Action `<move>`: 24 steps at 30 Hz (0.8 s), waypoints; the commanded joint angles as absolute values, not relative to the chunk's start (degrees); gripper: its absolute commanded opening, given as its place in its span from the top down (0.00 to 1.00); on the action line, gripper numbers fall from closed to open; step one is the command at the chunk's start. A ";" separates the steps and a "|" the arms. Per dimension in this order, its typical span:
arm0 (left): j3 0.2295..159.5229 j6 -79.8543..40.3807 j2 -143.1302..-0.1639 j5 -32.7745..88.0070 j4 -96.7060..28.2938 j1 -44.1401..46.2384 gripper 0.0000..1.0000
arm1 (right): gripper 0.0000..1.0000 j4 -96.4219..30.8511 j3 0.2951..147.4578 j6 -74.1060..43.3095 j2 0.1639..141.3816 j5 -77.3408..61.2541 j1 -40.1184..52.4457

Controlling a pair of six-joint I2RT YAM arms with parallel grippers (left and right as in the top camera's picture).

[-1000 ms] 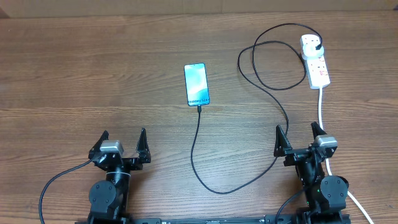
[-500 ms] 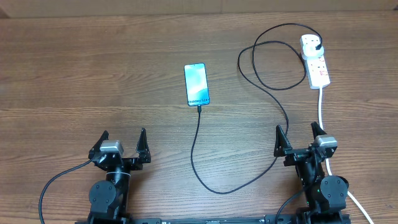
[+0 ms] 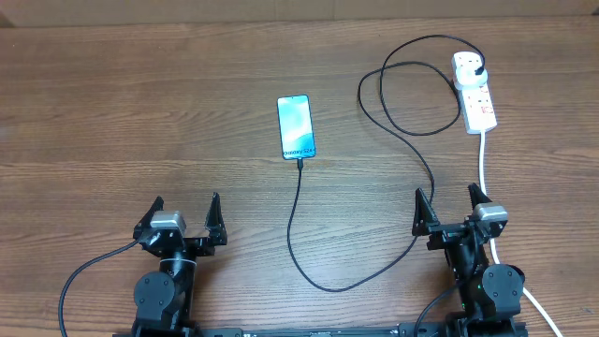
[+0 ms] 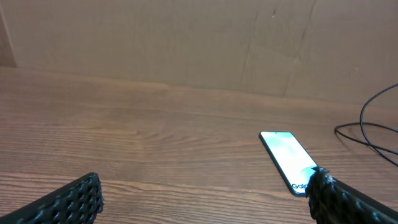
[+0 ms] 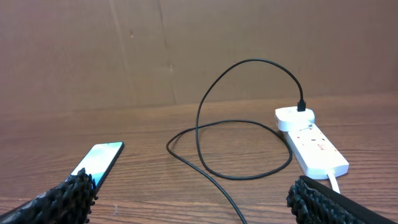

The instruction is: Plug charger to phone and switch on socket

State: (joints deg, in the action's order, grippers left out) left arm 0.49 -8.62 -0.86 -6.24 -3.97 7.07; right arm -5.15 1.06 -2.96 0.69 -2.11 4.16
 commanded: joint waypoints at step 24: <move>0.30 -8.99 -0.21 -5.98 -4.01 6.72 0.00 | 0.00 -4.86 0.47 -2.72 0.16 -0.49 4.34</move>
State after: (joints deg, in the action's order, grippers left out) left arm 0.49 -8.62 -0.86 -6.24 -3.97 7.07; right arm -5.19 1.06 -2.96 0.69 -1.06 4.16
